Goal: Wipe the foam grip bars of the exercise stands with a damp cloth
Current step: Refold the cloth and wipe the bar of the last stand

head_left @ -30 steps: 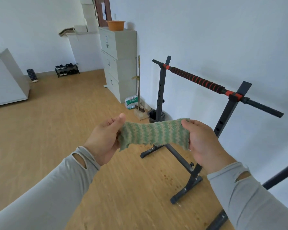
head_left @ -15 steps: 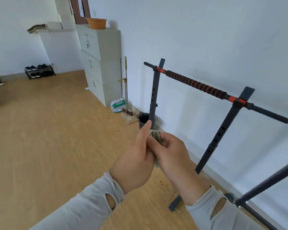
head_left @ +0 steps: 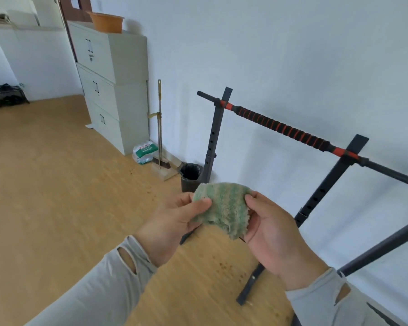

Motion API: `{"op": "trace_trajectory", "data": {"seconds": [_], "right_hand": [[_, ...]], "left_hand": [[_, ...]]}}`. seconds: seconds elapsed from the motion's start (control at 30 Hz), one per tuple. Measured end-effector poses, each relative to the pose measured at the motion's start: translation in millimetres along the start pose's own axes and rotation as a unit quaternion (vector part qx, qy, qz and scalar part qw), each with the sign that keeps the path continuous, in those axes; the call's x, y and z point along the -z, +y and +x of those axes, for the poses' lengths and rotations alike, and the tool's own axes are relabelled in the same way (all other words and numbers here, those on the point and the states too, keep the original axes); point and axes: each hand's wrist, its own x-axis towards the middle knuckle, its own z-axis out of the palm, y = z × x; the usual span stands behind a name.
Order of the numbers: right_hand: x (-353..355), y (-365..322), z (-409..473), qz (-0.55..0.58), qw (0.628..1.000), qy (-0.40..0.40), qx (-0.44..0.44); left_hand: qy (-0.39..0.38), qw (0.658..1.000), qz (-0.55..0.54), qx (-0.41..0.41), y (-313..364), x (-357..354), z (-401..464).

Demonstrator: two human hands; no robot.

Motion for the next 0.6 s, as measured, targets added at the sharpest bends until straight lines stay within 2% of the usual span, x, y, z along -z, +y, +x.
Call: {"op": "trace_trajectory", "data": {"seconds": [0.1,0.23,0.3,0.37,0.43,0.47,0.5,0.6], "right_hand": [[7.6,-3.8,3.7,-0.093,0.994,0.052,0.019],[30.8,-16.9,7.3,-0.29,0.947,0.126,0.056],[42.0,-32.4,8.9,-0.335,0.932,0.097,0.095],[52.1,-53.7,13.8,-0.36,0.928,0.034,0.09],[66.6,-74.3,19.6,-0.433,0.897,0.015,0.089],[74.8,-84.6,22.6,-0.474,0.874,0.026,0.101],[83.5,-94.3,25.5,-0.496,0.859,0.041,0.118],[116.1,-116.2,34.4,-0.473,0.863,0.079,0.155]], "left_hand": [[0.03,0.998,0.01,-0.061,5.4,-6.4,19.2],[-0.027,0.979,0.154,-0.127,17.8,-23.9,44.8],[-0.098,0.947,0.27,-0.145,25.3,-37.1,59.8],[-0.168,0.896,0.382,-0.154,32.8,-55.0,77.9],[-0.191,0.853,0.457,-0.163,39.5,-77.5,96.2],[-0.195,0.846,0.471,-0.159,42.6,-88.7,106.7],[-0.201,0.847,0.47,-0.148,44.5,-98.7,118.8],[-0.215,0.881,0.408,-0.108,47.1,-128.6,153.5]]}}
